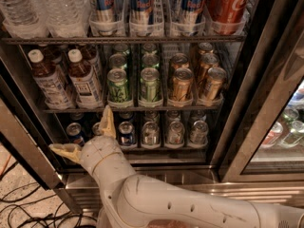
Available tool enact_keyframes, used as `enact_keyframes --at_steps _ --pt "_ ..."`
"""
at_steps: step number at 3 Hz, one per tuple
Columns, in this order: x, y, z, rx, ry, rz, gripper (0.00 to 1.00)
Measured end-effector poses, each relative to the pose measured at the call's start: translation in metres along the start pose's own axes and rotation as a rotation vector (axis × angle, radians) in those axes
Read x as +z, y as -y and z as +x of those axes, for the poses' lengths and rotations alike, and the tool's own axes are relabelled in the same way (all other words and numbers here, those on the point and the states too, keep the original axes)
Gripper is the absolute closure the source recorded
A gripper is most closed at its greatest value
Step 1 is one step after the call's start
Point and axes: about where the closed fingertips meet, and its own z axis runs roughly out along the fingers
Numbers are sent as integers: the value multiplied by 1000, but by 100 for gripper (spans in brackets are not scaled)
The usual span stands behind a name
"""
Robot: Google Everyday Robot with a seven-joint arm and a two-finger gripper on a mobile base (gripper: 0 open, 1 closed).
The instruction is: Pick blue plastic bottle from middle shelf of fridge
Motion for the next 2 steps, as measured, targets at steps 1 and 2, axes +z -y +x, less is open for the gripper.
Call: enact_keyframes --at_steps 1,2 --pt "-2 -6 0 8 8 13 0" --pt "5 -28 -1 32 26 5 0"
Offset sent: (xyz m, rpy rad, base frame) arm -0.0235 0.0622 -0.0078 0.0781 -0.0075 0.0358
